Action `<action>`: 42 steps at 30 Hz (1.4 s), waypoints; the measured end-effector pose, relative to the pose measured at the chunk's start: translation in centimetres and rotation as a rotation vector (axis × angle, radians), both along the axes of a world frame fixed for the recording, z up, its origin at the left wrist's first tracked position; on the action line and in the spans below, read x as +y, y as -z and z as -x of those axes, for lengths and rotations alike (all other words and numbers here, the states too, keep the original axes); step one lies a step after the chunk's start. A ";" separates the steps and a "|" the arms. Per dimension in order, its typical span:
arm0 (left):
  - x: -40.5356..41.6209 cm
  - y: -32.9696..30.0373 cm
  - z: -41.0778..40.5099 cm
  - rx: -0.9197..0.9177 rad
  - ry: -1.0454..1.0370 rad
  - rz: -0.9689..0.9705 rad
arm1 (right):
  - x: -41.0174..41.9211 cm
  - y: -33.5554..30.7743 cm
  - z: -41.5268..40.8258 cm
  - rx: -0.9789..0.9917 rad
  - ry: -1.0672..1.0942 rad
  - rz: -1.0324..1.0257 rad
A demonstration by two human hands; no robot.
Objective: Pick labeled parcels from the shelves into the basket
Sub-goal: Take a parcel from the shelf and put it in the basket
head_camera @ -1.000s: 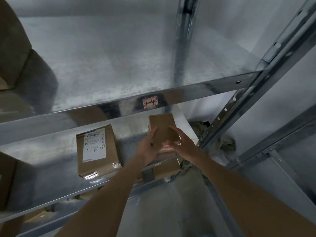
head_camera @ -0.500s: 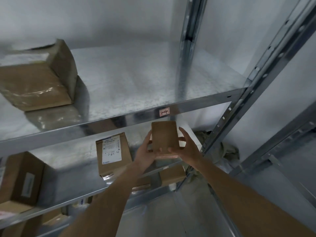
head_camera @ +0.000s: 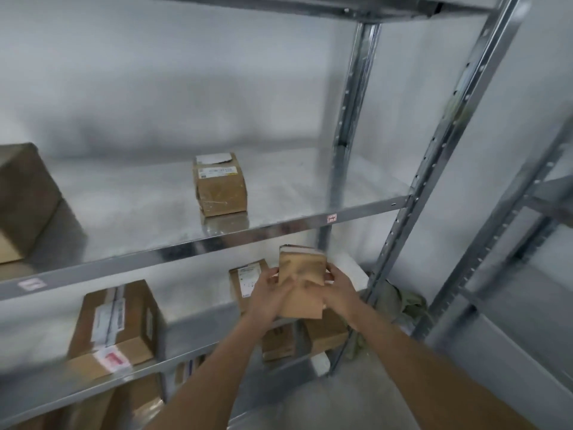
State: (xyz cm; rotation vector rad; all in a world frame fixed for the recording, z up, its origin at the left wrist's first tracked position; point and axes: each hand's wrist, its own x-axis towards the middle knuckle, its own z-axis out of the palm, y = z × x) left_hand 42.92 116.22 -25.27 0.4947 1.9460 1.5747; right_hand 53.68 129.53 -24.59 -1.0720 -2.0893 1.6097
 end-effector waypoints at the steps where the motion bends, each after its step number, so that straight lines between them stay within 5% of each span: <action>1: -1.5 -1.0 -0.4 -0.009 -0.019 -0.008 | -1.5 -1.0 -0.3 0.025 0.025 0.014; 11: -12.9 -8.2 -3.9 0.092 -0.001 -0.078 | -12.5 -9.4 -4.4 0.118 0.023 -0.034; 21: -19.5 -13.1 -9.4 0.104 0.080 -0.162 | -17.4 -14.8 -10.8 0.164 -0.224 -0.120; 28: -25.2 -15.8 -16.5 0.095 -0.061 -0.301 | -23.1 -16.4 -15.8 0.267 -0.186 -0.149; 39: -37.3 -16.8 -24.5 0.191 -0.169 -0.161 | -34.3 -16.0 -21.3 0.236 -0.344 -0.214; 42: -40.7 -17.4 -25.8 0.085 -0.258 -0.222 | -38.0 -15.9 -21.0 0.188 -0.407 -0.279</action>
